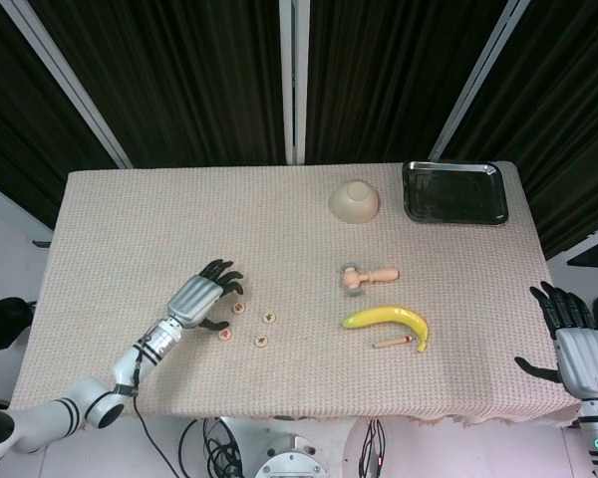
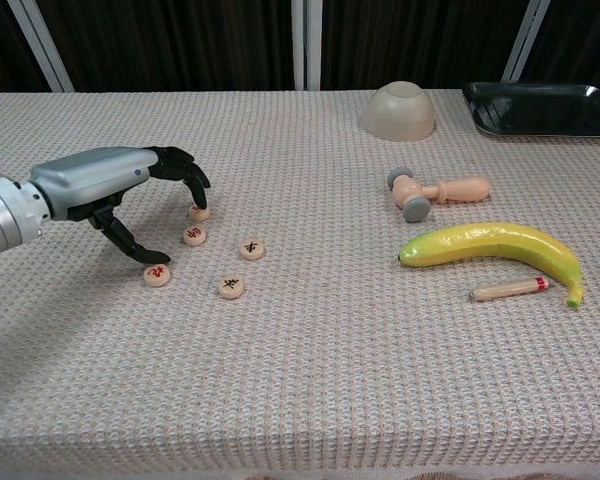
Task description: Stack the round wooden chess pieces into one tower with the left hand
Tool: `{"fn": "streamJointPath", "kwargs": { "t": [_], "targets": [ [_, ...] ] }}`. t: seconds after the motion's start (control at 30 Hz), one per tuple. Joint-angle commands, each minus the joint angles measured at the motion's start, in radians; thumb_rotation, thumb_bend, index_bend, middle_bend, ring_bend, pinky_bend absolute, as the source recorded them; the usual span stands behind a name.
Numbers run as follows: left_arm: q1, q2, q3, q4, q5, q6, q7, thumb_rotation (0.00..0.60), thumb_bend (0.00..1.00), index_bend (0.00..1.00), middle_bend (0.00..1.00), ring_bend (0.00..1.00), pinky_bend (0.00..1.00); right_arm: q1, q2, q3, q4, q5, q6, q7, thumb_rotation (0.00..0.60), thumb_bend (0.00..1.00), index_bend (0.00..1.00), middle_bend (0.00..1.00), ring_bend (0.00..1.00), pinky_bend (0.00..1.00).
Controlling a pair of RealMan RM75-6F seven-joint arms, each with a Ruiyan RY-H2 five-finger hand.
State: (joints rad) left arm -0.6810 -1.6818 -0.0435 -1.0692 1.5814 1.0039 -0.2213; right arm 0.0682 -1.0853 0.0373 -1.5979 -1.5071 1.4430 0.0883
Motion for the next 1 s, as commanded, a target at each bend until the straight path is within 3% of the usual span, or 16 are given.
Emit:
{"fn": "streamJointPath", "kwargs": {
  "t": [0.03,0.37,0.67,1.0],
  "targets": [
    [-0.005,-0.024,0.011,0.038,0.009,0.01,-0.034,0.6,0.18,0.36,0.16,0.0,0.0,0.0,-0.001,-0.001,0.001,0.001,-0.001,0.0,0.6,0.0,0.0,0.0,0.0,0.0],
    [-0.017,-0.032,0.03,0.064,0.017,0.018,-0.082,0.6,0.21,0.39,0.15,0.0,0.0,0.006,-0.005,0.001,0.001,0.009,-0.015,-0.012,0.6,0.0,0.0,0.0,0.0,0.0],
    [-0.038,-0.039,0.03,0.076,0.011,0.002,-0.083,0.6,0.31,0.41,0.14,0.0,0.0,0.003,-0.006,-0.003,-0.008,0.007,-0.013,-0.027,0.6,0.0,0.0,0.0,0.0,0.0],
    [-0.038,-0.045,0.037,0.09,0.002,0.003,-0.082,0.6,0.32,0.45,0.14,0.0,0.0,0.0,-0.006,-0.008,-0.008,-0.007,-0.003,-0.028,0.6,0.0,0.0,0.0,0.0,0.0]
  ]
}}
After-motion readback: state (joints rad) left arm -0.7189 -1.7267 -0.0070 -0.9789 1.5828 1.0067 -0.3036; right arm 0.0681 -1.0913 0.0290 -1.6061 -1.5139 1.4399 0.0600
